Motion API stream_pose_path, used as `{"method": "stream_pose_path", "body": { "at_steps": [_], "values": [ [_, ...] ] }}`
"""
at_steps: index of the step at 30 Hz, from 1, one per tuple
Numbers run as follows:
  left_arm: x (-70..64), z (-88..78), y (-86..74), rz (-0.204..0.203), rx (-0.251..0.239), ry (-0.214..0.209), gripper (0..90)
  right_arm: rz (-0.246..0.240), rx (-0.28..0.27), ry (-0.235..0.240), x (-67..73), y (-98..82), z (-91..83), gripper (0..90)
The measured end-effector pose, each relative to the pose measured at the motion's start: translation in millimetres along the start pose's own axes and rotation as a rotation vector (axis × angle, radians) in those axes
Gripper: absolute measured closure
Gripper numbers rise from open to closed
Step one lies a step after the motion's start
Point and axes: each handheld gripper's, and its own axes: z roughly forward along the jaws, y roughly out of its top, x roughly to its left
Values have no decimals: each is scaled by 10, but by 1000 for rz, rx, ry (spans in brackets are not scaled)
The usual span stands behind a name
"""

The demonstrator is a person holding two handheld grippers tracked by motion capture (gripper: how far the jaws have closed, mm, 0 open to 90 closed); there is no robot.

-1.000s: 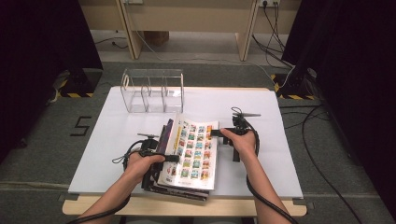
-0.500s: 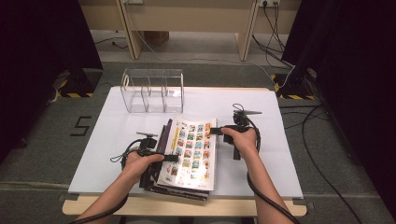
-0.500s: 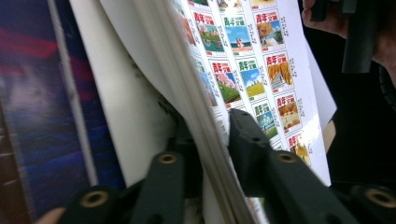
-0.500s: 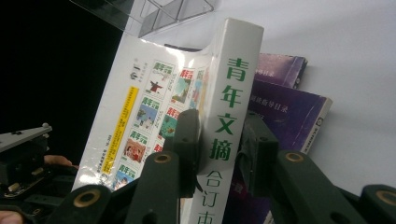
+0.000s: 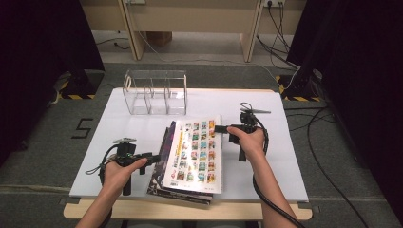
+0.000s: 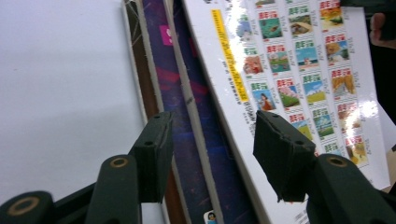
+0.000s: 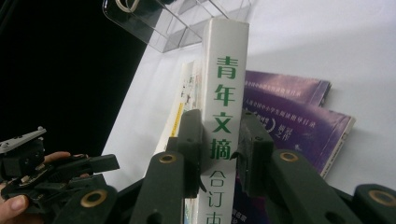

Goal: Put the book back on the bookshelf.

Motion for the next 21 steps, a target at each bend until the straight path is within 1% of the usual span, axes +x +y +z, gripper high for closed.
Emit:
{"method": "stream_pose_path", "body": {
  "at_steps": [3, 6, 8, 9, 10, 12, 14, 16, 17, 18, 19, 21],
  "values": [
    [38, -30, -37, 0, -23, 14, 468, -33, -22, -21, 70, 15, -77, 743],
    [55, -46, -60, 6, -38, 24, 468, -81, -46, -46, 166, 28, -155, 744],
    [76, -66, -92, 8, -57, 32, 468, -120, -67, -59, 235, 36, -205, 745],
    [76, -66, -92, 8, -57, 32, 468, -136, -78, -65, 270, 39, -229, 745],
    [86, -80, -114, 18, -68, 48, 468, -147, -88, -72, 307, 40, -254, 745],
    [96, -89, -132, 29, -65, 58, 468, -185, -111, -92, 378, 46, -298, 746],
    [109, -96, -151, 27, -70, 64, 468, -224, -136, -109, 437, 51, -338, 746],
    [119, -101, -164, 25, -68, 65, 468, -245, -163, -114, 495, 53, -378, 746],
    [119, -101, -164, 25, -68, 65, 468, -245, -163, -114, 495, 53, -378, 746],
    [125, -103, -166, 22, -71, 64, 468, -259, -171, -117, 526, 54, -397, 746],
    [133, -110, -165, 22, -73, 69, 468, -280, -191, -125, 591, 58, -429, 746],
    [139, -114, -163, 22, -76, 72, 468, -287, -195, -126, 611, 59, -434, 746]
  ]
}}
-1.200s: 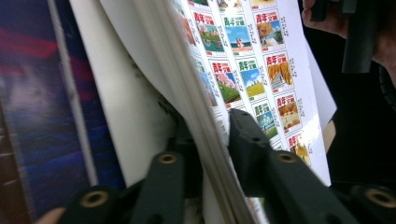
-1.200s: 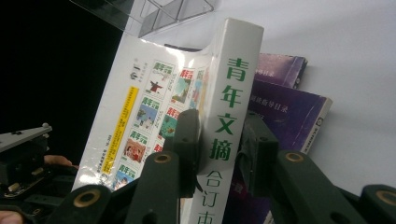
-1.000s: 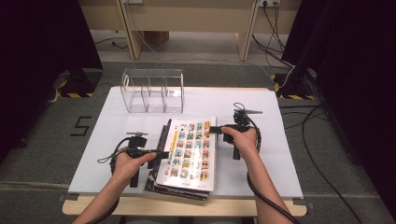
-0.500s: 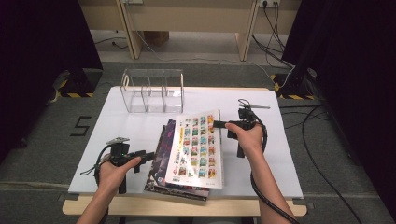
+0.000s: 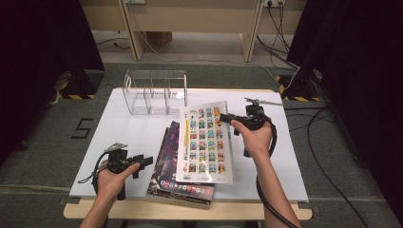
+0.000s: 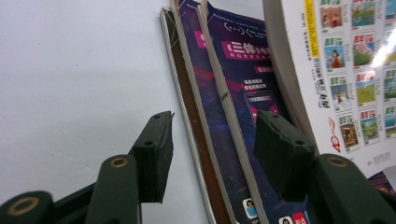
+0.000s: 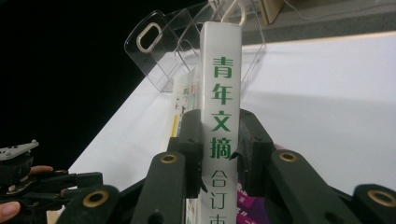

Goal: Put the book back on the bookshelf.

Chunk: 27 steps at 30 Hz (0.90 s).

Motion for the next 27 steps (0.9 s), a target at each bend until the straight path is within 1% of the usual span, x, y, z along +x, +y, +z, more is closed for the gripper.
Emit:
{"method": "stream_pose_path", "body": {
  "at_steps": [1, 3, 4, 5, 7, 8, 10, 11, 12, 17, 19, 20, 22, 24, 25, 27],
  "values": [
    [3, -2, 0, -3, -3, 3, 468, -12, -14, -4, 26, 11, -9, 746],
    [16, -2, -14, -4, 1, 9, 468, -19, -34, -10, 84, 38, -25, 746],
    [16, -2, -14, -4, 1, 9, 468, -19, -34, -10, 84, 38, -25, 746],
    [18, 3, -24, -5, 3, 12, 468, -25, -48, -9, 116, 50, -29, 746],
    [23, 15, -41, -8, 9, 12, 468, -35, -57, -14, 158, 65, -35, 746],
    [23, 15, -41, -8, 9, 12, 468, -35, -57, -14, 158, 65, -35, 746],
    [22, 14, -36, -8, 8, 15, 468, -35, -66, -8, 202, 97, -46, 746],
    [22, 14, -36, -8, 8, 15, 468, -35, -66, -8, 202, 97, -46, 746],
    [21, 7, -32, -4, 5, 17, 468, -46, -78, -6, 216, 121, -53, 746],
    [41, 2, -36, 0, 4, 27, 464, -65, -88, -8, 270, 189, -62, 746],
    [59, 8, -48, -5, 11, 29, 456, -69, -91, -9, 273, 199, -59, 746],
    [69, 14, -60, -4, 18, 37, 456, -66, -89, -8, 283, 211, -59, 746],
    [95, 23, -86, -13, 24, 39, 455, -78, -97, -10, 299, 236, -54, 746],
    [109, 15, -96, -16, 23, 44, 455, -85, -116, -10, 336, 265, -53, 746],
    [109, 15, -96, -16, 23, 44, 455, -85, -116, -10, 336, 265, -53, 746],
    [107, 7, -92, -14, 20, 41, 455, -105, -139, -21, 378, 296, -43, 745]
  ]
}}
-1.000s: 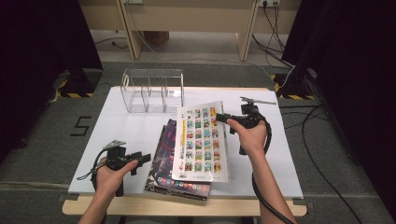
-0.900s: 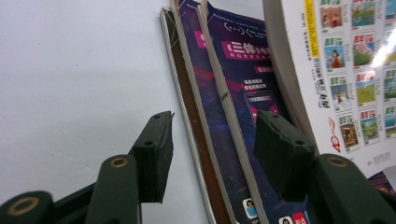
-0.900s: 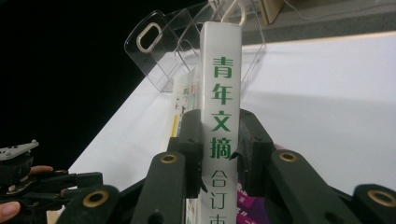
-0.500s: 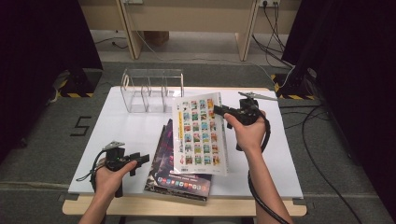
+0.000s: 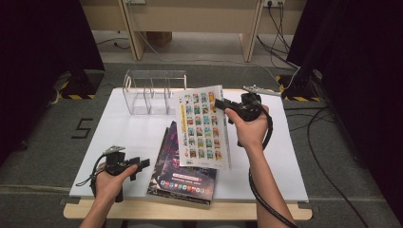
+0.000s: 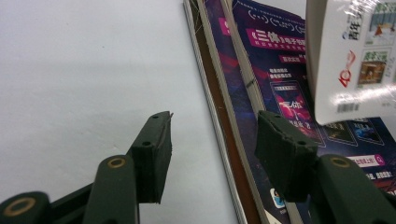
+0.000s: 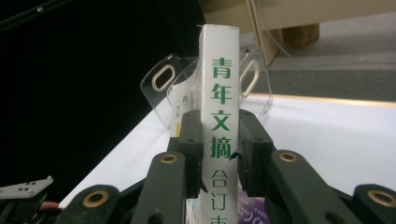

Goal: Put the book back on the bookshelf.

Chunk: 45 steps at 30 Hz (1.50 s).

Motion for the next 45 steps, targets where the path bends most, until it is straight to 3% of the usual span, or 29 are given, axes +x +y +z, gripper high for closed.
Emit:
{"method": "stream_pose_path", "body": {
  "at_steps": [10, 28, 45],
  "values": [
    [0, 9, 0, -6, 3, -6, 453, -24, -36, 0, 84, 95, 55, 746],
    [-4, -17, 15, -1, -13, -9, 457, -79, -87, -41, 258, 251, 159, 746],
    [-29, -7, 11, 1, -15, -18, 455, -107, -131, -53, 288, 367, 221, 746]
  ]
}}
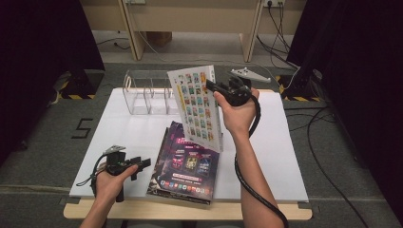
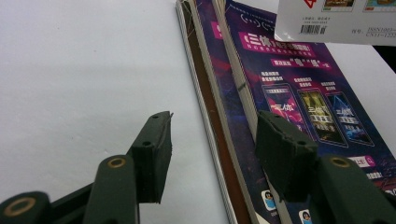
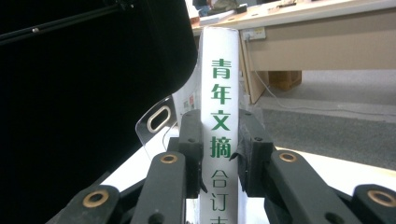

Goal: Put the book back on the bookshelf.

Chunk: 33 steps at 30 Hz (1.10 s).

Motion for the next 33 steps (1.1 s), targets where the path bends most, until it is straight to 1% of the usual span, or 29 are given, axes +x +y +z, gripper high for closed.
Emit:
{"method": "stream_pose_path", "body": {
  "at_steps": [1, 7, 10, 11, 12, 15, 17, 19, 20, 25, 28, 33],
  "values": [
    [-5, -12, 6, -2, -2, -1, 455, -19, -10, -4, 9, 11, 7, 746],
    [-6, -23, 13, 2, -3, -4, 455, -10, -15, -7, -23, 34, 51, 746],
    [-1, -19, 10, -1, -1, -3, 455, 1, -11, -7, -20, 42, 63, 746],
    [9, -12, 7, -3, -1, -2, 455, -10, -12, -7, -19, 49, 82, 746],
    [9, -12, 7, -3, -1, -2, 455, -10, -12, -7, -19, 49, 82, 746],
    [16, -16, 5, -5, 0, 0, 455, -4, -12, -6, -12, 45, 113, 746],
    [12, -24, 10, -8, -9, -2, 455, -2, -14, -8, 1, 48, 127, 746],
    [15, -31, 15, -7, -7, -2, 455, -6, -16, -7, 6, 51, 134, 746],
    [15, -33, 17, -7, -7, -2, 455, 1, -17, -8, 12, 57, 143, 746],
    [26, -32, 15, -9, -10, -2, 455, 6, -13, -5, 20, 79, 217, 746],
    [29, -33, 16, -12, -12, -5, 455, 0, -32, -5, 30, 74, 246, 746],
    [29, -29, 11, -11, -9, -5, 455, 5, -58, -10, 45, 72, 272, 746]
  ]
}}
